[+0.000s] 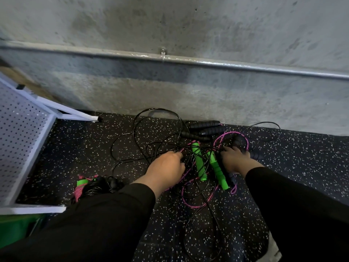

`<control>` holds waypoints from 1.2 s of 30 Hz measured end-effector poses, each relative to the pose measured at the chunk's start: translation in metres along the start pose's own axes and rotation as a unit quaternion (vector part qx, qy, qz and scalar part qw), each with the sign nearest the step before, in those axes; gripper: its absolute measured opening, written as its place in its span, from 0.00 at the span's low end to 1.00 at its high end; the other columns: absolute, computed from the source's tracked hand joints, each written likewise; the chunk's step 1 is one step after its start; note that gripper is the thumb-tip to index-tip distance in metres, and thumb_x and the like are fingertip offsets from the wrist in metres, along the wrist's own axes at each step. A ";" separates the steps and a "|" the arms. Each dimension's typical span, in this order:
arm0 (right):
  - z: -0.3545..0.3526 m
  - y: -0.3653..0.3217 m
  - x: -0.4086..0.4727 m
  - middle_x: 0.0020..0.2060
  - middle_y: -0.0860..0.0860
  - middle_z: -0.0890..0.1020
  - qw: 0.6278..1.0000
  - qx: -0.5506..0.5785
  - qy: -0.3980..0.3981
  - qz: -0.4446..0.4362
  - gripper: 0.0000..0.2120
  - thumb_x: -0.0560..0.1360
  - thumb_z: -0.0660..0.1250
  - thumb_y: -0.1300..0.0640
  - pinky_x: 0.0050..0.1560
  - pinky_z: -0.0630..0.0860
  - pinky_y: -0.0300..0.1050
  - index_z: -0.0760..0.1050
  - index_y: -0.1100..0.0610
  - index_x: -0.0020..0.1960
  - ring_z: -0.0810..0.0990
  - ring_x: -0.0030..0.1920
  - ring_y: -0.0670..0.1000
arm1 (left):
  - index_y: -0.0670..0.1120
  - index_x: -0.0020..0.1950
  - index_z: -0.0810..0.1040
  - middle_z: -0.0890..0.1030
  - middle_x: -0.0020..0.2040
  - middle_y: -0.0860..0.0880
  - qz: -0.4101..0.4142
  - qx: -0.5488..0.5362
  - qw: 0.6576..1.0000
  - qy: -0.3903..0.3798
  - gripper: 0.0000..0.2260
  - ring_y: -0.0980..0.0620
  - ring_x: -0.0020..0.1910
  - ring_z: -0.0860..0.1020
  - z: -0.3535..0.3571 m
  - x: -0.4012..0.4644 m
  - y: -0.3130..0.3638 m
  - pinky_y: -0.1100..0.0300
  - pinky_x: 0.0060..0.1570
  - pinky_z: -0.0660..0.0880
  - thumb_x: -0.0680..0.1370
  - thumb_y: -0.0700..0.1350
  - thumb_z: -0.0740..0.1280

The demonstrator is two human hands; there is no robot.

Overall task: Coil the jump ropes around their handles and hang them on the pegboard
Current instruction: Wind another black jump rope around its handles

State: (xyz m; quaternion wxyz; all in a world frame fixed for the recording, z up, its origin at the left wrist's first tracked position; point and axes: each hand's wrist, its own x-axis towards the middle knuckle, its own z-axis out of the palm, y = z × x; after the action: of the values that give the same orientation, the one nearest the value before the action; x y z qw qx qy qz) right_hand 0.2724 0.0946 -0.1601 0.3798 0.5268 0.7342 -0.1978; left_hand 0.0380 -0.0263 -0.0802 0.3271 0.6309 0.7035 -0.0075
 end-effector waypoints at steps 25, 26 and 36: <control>-0.146 -0.011 -0.136 0.29 0.49 0.77 0.837 0.378 0.390 -0.076 0.05 0.77 0.65 0.62 0.35 0.67 0.45 0.77 0.54 0.48 0.77 0.34 0.56 | 0.45 0.66 0.78 0.81 0.61 0.44 0.028 -0.082 0.981 0.171 0.15 0.43 0.60 0.78 -0.122 -0.061 0.053 0.50 0.61 0.75 0.84 0.47 0.59; -0.156 -0.013 -0.154 0.29 0.49 0.76 0.821 0.394 0.407 -0.075 0.05 0.77 0.65 0.62 0.34 0.68 0.44 0.78 0.54 0.48 0.78 0.33 0.56 | 0.45 0.68 0.77 0.81 0.62 0.44 0.030 -0.095 0.978 0.182 0.15 0.44 0.61 0.78 -0.135 -0.073 0.060 0.51 0.62 0.74 0.84 0.47 0.59; -0.205 -0.028 -0.362 0.31 0.53 0.76 0.689 0.532 0.475 -0.130 0.11 0.78 0.62 0.64 0.27 0.71 0.41 0.79 0.53 0.44 0.74 0.24 0.49 | 0.50 0.73 0.72 0.77 0.44 0.54 0.072 -0.313 0.914 0.249 0.17 0.53 0.38 0.77 -0.204 -0.175 0.113 0.57 0.40 0.74 0.84 0.48 0.61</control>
State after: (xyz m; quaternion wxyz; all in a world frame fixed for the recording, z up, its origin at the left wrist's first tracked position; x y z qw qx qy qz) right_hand 0.2316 0.0001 0.2437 -0.3926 0.5638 0.6494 -0.3261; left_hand 0.0454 -0.0714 0.2078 0.3221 0.5269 0.6808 0.3940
